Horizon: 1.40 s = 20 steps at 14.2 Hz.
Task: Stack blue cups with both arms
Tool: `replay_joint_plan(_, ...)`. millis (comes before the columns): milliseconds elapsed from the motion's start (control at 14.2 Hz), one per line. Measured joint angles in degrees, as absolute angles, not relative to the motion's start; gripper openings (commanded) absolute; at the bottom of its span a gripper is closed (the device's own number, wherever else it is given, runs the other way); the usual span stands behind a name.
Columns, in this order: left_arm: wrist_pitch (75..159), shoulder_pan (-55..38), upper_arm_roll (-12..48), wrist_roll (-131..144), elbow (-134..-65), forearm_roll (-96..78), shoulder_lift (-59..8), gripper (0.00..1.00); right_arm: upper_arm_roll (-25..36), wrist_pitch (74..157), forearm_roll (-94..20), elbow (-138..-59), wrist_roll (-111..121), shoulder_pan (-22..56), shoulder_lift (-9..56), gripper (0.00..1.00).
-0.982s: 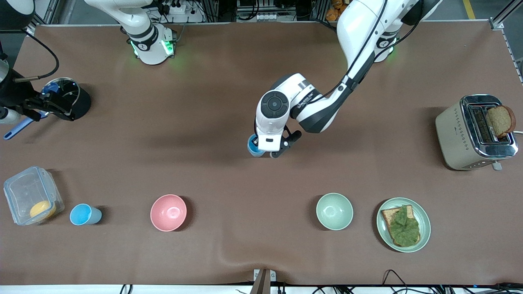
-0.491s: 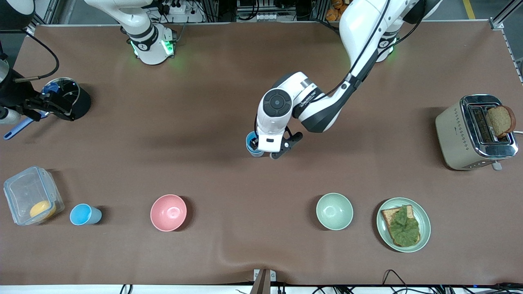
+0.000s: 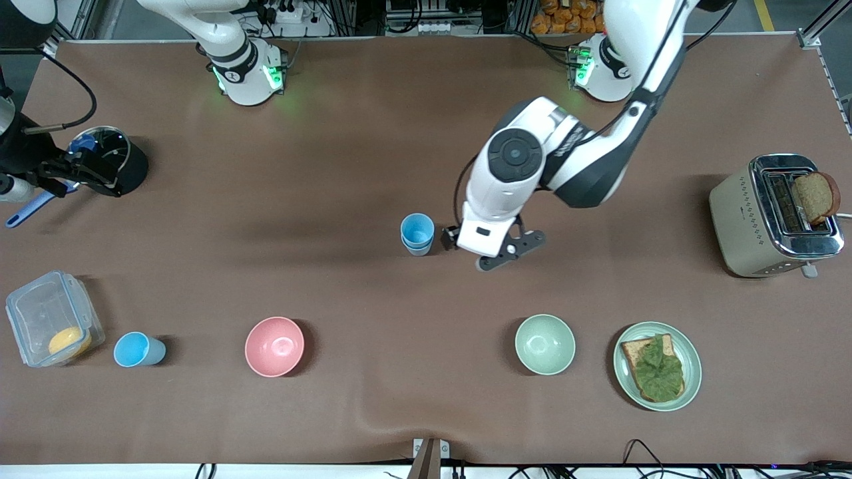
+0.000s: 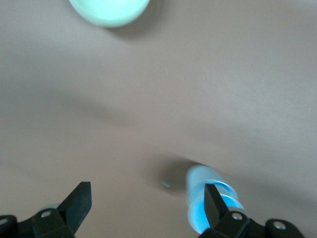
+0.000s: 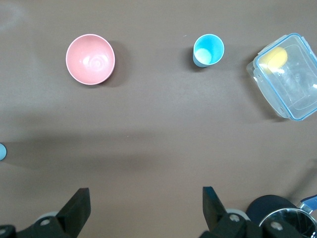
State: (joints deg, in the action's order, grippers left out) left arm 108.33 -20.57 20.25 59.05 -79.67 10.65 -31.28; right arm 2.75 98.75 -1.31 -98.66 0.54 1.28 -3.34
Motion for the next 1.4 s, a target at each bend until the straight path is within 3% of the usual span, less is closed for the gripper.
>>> replay_joint_plan(351,106.0,-18.2,20.0,38.2,-79.7,17.7,-29.7,1.00,2.7,98.7,-1.3,-98.7,0.5,1.3,-3.3,1.00)
replay_joint_plan(772,105.0,-6.2,20.2,19.8,-81.3,14.7,-24.8,1.00,2.7,98.7,-1.3,-98.6,0.5,1.3,-3.3,1.00)
replay_joint_plan(1404,90.9,-1.1,20.7,18.2,-82.1,9.9,-16.5,1.00,2.7,98.5,-1.3,-98.6,0.5,1.3,-3.3,1.00)
